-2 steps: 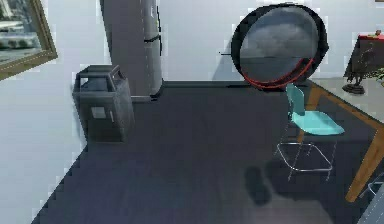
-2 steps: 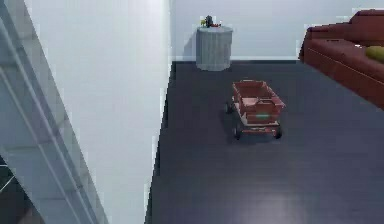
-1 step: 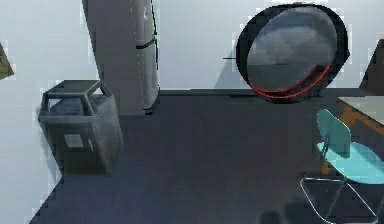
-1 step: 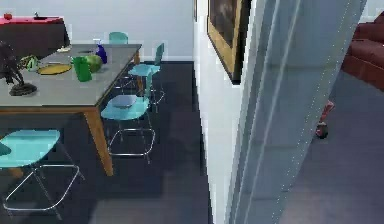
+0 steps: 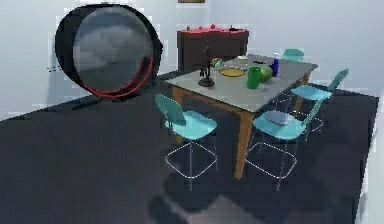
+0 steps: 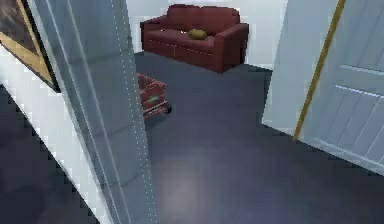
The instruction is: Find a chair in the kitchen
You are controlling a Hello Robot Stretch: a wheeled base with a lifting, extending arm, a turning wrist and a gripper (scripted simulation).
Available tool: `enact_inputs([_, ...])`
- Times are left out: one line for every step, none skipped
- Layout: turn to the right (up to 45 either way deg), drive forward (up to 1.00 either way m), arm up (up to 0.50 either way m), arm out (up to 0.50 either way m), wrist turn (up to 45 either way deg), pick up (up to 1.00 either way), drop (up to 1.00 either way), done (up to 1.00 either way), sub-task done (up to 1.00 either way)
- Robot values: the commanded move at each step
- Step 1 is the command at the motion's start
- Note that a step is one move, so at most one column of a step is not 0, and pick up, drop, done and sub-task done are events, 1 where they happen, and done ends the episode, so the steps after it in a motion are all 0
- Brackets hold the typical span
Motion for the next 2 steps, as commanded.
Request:
enact_inputs([0.0, 0.35, 0.00, 0.00, 0.0, 0.00, 0.00, 0.00, 0.00])
enact_inputs([0.0, 0.00, 0.00, 0.00, 0.0, 0.00, 0.00, 1.00, 0.00])
